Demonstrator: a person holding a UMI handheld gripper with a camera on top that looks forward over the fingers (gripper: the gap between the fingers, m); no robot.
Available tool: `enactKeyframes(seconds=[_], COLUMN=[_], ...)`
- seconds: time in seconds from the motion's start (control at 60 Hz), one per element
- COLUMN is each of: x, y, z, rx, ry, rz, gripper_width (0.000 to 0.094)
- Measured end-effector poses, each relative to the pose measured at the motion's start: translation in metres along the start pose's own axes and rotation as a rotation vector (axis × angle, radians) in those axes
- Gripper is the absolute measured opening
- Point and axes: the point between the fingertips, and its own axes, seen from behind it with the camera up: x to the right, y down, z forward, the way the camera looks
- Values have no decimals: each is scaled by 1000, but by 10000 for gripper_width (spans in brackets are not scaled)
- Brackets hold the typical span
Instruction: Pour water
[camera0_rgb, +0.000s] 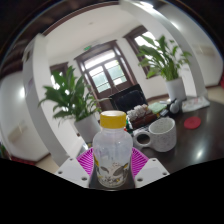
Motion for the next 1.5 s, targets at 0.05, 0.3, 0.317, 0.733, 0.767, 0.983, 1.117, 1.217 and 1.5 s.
enactKeyframes(seconds=[0.05, 0.3, 0.317, 0.733, 0.767, 0.983, 1.117, 1.217, 1.5], x=[-3, 6, 9, 59, 59, 55, 35, 17, 80], y=[-12, -72, -76, -84, -82, -78, -96, -119, -205], z=[15, 53, 55, 83, 82, 83, 75, 67, 51], rx=[12, 107, 117, 189, 189, 152, 155, 122, 120], ry=[-18, -126, -134, -201, -203, -198, -232, -204, 146], rz=[119, 842, 885, 1498, 1512, 1501, 1298, 965, -92], gripper_width=[452, 450, 450, 464, 465, 465, 467, 466, 473])
